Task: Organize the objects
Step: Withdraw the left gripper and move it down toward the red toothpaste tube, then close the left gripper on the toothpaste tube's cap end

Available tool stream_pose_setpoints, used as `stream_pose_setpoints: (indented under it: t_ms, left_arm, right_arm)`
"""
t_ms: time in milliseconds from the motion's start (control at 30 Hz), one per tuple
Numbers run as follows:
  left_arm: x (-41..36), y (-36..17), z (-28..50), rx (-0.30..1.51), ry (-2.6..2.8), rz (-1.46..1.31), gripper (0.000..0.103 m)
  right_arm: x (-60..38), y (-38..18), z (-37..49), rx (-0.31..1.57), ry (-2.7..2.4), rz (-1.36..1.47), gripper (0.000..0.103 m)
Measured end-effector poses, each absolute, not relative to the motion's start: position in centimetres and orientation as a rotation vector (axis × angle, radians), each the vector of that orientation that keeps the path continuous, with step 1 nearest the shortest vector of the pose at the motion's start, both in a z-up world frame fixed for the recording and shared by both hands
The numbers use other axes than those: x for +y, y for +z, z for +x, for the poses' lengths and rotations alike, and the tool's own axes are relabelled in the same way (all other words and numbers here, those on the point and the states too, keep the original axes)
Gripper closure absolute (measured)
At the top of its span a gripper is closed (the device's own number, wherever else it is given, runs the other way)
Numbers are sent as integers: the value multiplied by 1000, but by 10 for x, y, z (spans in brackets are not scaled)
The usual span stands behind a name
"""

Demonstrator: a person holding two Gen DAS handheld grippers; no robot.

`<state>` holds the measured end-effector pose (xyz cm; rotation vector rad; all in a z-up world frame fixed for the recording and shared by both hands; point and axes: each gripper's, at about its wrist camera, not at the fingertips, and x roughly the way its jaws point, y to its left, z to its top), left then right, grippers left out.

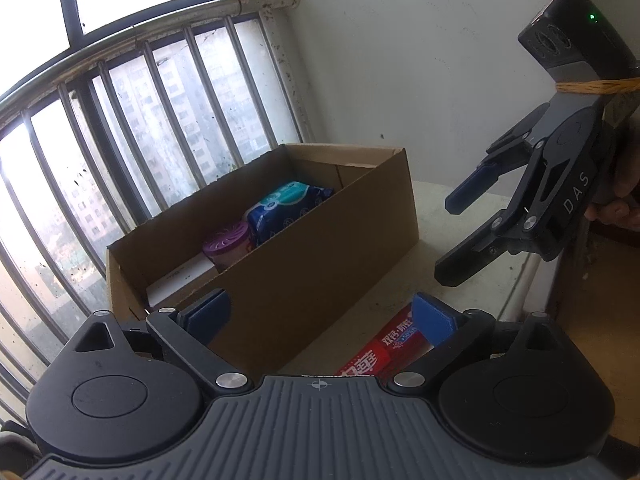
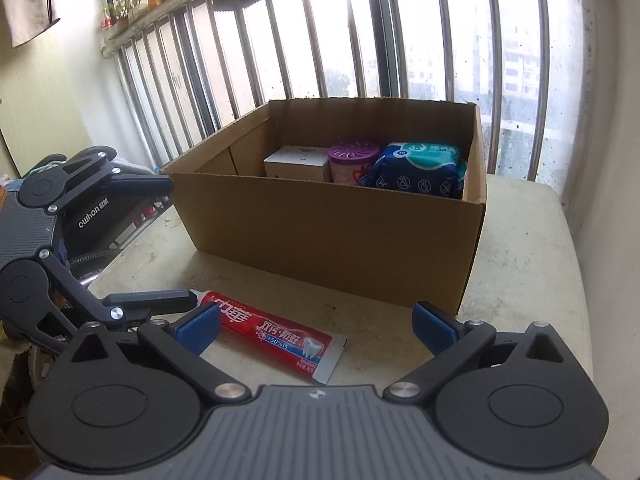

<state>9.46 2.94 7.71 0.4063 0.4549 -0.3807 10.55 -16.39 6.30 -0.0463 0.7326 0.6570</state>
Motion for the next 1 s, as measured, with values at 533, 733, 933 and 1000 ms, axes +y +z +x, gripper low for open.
stream_pose_setpoints:
  t_ms: [533, 733, 933, 1000]
  left_arm:
    - [70, 26, 93, 566, -546, 270, 5]
    - [72, 17, 105, 601, -618, 256, 14]
    - [77, 12, 116, 643, -655, 222, 24]
    - [79, 13, 117, 651, -659, 223, 28]
  right_arm:
    - [-188, 8, 116, 899, 682, 258, 0]
    - [-191, 2, 122, 879, 688, 357, 0]
    - [-185, 1, 117, 846, 709, 302, 0]
    - [-186, 0, 117, 843, 711, 307, 0]
